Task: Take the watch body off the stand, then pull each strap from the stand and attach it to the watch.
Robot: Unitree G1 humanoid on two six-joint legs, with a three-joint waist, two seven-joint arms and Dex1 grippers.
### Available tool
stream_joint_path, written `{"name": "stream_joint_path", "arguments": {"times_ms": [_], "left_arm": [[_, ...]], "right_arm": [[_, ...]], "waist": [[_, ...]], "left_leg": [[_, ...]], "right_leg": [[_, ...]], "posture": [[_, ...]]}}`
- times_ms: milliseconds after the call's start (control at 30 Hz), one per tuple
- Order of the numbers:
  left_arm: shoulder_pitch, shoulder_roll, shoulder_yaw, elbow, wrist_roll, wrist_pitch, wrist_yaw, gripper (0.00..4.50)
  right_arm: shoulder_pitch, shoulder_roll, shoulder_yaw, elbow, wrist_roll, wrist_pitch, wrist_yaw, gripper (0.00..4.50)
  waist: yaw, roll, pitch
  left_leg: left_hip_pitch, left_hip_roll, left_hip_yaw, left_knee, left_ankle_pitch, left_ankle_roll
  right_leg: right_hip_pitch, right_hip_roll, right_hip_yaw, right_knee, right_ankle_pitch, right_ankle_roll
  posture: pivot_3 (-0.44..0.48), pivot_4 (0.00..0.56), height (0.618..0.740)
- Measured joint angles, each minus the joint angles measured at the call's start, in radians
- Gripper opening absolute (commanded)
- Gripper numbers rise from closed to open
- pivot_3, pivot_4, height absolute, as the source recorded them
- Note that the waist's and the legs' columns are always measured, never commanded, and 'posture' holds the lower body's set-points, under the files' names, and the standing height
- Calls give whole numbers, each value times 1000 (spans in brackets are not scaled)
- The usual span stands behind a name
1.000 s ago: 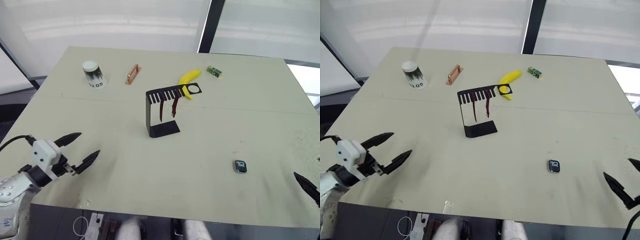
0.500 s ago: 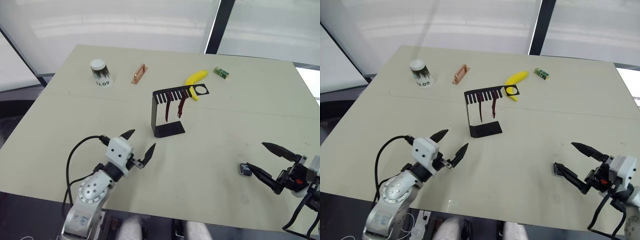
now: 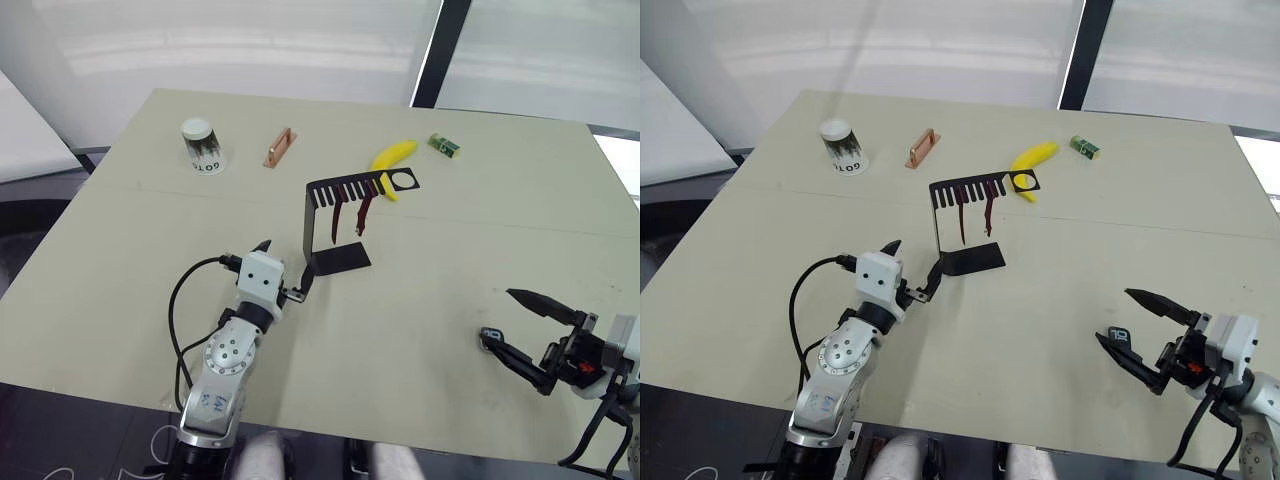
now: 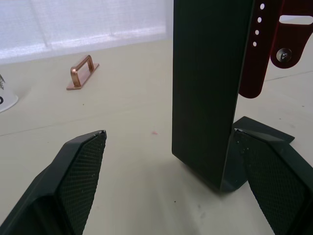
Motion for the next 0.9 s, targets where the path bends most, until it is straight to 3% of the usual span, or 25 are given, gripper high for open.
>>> {"name": "stream_joint_path", "arguments": {"times_ms": [567, 900], "left_arm": [[-151, -101, 24, 164, -22, -60, 29, 4500], [-234, -161, 32, 186, 7, -7, 122, 4500]], "right_arm": [[47, 23, 0, -31, 0, 2, -3, 4450], [46, 23, 0, -26, -3, 0, -2, 4450]], "waist": [[0, 0, 0], [0, 0, 0]], "left_leg": [[0, 0, 0, 0, 0, 0], [0, 0, 0, 0, 0, 0]], "right_leg": [[0, 0, -1, 0, 0, 0], [0, 0, -1, 0, 0, 0]], "posture": [[0, 150, 729], [0, 150, 729]]}}
